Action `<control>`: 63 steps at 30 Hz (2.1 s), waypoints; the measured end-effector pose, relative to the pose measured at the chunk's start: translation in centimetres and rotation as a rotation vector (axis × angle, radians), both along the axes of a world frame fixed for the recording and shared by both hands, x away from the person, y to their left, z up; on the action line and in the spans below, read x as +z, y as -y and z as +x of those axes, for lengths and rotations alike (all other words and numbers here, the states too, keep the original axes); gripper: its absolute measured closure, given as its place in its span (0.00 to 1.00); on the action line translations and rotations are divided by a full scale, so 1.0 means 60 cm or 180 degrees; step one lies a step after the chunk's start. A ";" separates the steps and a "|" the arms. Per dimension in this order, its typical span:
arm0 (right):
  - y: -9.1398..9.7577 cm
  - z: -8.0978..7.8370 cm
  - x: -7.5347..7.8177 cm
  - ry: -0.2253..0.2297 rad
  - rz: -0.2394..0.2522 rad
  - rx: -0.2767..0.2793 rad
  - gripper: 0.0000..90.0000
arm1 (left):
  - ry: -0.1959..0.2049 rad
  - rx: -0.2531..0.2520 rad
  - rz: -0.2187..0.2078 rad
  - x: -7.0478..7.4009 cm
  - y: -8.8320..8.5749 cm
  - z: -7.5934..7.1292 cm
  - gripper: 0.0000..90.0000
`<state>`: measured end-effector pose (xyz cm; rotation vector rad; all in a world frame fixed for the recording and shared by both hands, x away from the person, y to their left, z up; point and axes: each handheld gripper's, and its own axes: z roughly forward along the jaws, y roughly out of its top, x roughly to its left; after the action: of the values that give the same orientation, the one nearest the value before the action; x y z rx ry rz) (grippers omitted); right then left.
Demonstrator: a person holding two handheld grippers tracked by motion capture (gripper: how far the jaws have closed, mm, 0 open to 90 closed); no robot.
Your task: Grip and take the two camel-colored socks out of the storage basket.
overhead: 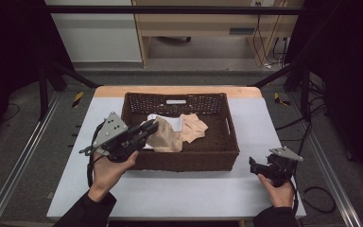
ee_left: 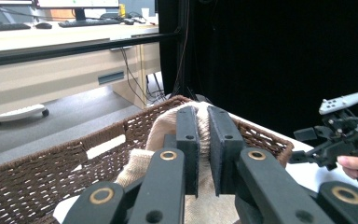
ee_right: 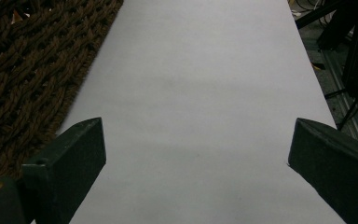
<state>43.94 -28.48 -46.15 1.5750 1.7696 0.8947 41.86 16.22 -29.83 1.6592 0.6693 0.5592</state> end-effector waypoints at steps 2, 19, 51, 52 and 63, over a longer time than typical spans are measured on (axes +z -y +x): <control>0.000 -0.001 0.000 0.0005 0.0009 -0.0001 0.05 | 0.0001 -0.0031 0.0018 -0.002 -0.001 -0.009 0.92; -0.001 -0.003 0.001 0.0001 0.0015 0.0007 0.05 | -0.0145 -0.0278 0.0112 -0.058 -0.004 -0.078 0.92; -0.003 -0.002 -0.001 -0.0038 -0.0022 0.0031 0.05 | -0.1091 -0.0257 0.0829 -0.252 0.015 -0.057 0.89; -0.004 -0.002 -0.002 -0.0052 -0.0034 0.0038 0.05 | -0.1097 -0.0230 0.0866 -0.258 0.015 -0.054 0.87; -0.003 -0.002 -0.001 -0.0039 -0.0024 0.0031 0.05 | -0.0972 -0.0095 0.0807 -0.245 0.010 -0.057 0.65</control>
<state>43.81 -28.29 -46.23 1.5714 1.7885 0.8837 38.46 15.62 -44.52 2.0138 0.8184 0.3830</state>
